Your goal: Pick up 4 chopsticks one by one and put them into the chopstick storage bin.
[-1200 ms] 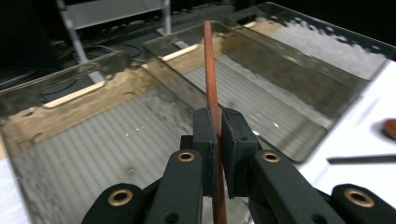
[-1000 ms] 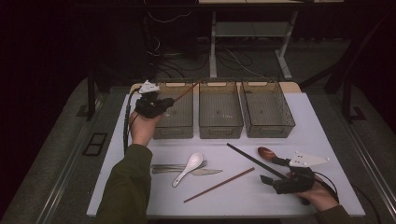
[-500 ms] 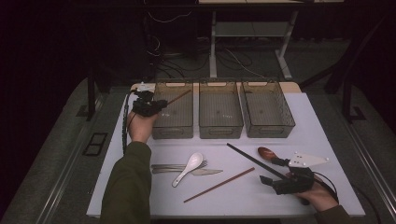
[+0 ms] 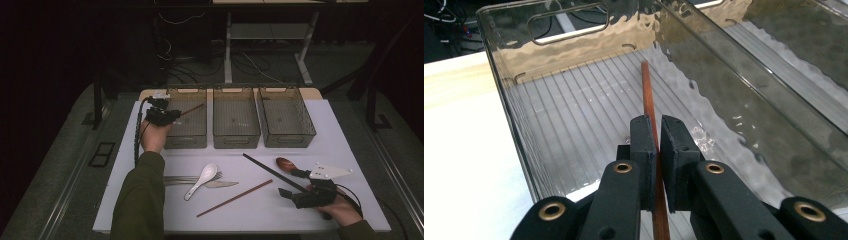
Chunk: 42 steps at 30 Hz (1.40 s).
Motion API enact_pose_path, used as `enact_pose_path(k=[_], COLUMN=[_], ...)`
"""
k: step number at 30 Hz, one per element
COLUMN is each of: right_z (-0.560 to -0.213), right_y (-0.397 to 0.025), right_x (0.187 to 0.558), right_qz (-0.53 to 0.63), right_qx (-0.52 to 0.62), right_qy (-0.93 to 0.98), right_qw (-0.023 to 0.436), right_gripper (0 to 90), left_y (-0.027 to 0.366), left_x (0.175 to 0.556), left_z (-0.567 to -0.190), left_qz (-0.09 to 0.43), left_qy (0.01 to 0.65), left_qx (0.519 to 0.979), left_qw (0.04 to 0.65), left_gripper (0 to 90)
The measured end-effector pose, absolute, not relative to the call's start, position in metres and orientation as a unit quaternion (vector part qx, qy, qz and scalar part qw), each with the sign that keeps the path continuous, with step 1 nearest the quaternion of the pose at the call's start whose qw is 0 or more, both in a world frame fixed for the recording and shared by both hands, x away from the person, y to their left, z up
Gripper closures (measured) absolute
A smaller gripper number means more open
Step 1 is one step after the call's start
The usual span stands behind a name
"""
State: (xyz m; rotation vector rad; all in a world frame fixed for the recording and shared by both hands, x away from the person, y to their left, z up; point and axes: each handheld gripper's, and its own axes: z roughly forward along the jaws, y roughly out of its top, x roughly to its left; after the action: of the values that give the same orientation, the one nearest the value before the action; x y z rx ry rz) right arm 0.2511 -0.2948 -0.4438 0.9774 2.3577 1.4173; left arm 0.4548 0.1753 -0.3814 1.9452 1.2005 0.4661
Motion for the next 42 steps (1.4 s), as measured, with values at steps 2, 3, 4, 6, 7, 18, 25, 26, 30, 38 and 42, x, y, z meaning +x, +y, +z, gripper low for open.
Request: enact_pose_path(k=[2, 3, 4, 6, 7, 18, 25, 26, 30, 38, 42], right_z=[-0.444, -0.444, -0.444, -0.444, -0.444, -0.444, -0.444, -0.444, -0.444, -0.444, -0.444], right_y=[-0.295, -0.295, -0.295, -0.295, -0.295, -0.294, -0.294, -0.294, -0.294, -0.294, -0.294], right_x=[0.251, 0.251, 0.251, 0.251, 0.251, 0.251, 0.251, 0.251, 0.25, 0.25, 0.25], right_qz=[0.482, 0.482, 0.482, 0.482, 0.483, 0.482, 0.481, 0.48, 0.481, 0.481, 0.481], right_qx=[0.333, 0.332, 0.332, 0.332, 0.332, 0.333, 0.332, 0.332, 0.332, 0.332, 0.332], right_qy=[0.803, 0.803, 0.803, 0.803, 0.803, 0.803, 0.804, 0.804, 0.804, 0.804, 0.804], right_qw=[0.11, 0.11, 0.11, 0.111, 0.111, 0.11, 0.11, 0.11, 0.11, 0.111, 0.111], right_gripper=[14.0, 14.0, 14.0, 14.0, 14.0, 13.9, 14.0, 14.0, 14.0, 14.0, 14.0], left_y=[0.175, 0.175, 0.175, 0.175, 0.175, 0.175, 0.173, 0.172, 0.169, 0.156, 0.147], left_x=[0.455, 0.455, 0.455, 0.454, 0.454, 0.444, 0.432, 0.429, 0.419, 0.394, 0.379], left_z=[-0.382, -0.382, -0.382, -0.382, -0.381, -0.376, -0.373, -0.373, -0.37, -0.363, -0.361], left_qz=[0.186, 0.187, 0.188, 0.191, 0.193, 0.181, 0.163, 0.164, 0.153, 0.136, 0.129], left_qy=[0.472, 0.471, 0.471, 0.47, 0.469, 0.446, 0.411, 0.405, 0.387, 0.345, 0.327], left_qx=[0.767, 0.767, 0.767, 0.767, 0.768, 0.767, 0.783, 0.785, 0.787, 0.796, 0.804], left_qw=[0.393, 0.393, 0.393, 0.392, 0.392, 0.425, 0.437, 0.439, 0.456, 0.479, 0.48], left_gripper=[82.5, 80.9, 79.9, 76.6, 75.3, 59.5, 50.9, 50.0, 46.1, 39.2, 35.8])
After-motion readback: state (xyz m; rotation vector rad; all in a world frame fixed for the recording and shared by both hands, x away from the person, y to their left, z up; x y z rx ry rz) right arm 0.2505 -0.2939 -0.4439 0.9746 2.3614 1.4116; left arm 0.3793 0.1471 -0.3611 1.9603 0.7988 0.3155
